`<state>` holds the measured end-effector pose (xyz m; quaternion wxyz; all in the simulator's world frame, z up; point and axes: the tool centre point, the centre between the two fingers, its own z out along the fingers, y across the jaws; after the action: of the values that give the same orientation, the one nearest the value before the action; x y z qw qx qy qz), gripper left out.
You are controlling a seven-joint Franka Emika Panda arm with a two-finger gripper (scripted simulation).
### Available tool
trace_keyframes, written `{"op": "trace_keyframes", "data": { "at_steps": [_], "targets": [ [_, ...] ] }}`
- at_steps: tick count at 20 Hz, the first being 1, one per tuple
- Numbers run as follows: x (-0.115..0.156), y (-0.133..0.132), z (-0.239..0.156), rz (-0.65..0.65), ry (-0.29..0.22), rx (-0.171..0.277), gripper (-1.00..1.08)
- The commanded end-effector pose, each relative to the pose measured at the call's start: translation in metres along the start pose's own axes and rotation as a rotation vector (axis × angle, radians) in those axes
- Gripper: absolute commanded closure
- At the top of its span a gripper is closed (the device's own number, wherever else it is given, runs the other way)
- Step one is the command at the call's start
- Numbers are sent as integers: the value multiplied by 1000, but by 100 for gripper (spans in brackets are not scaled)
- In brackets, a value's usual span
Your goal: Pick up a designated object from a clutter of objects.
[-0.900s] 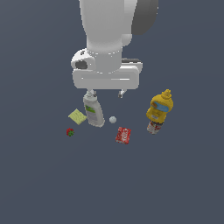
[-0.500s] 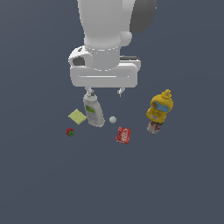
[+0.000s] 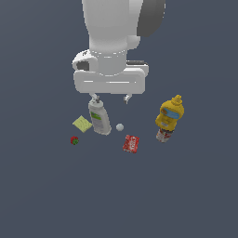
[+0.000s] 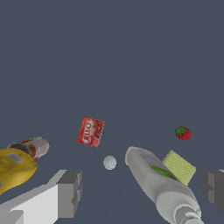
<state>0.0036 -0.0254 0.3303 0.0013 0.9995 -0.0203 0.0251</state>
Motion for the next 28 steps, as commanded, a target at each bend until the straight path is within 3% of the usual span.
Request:
{"op": "trace_keyframes", "data": {
  "at_steps": [1, 13, 28],
  "targets": [
    [-1, -1, 8, 10, -2, 0, -92],
    [-19, -11, 94, 135, -17, 2, -92],
    [-88, -25, 222, 356, -42, -4, -92]
  ]
}}
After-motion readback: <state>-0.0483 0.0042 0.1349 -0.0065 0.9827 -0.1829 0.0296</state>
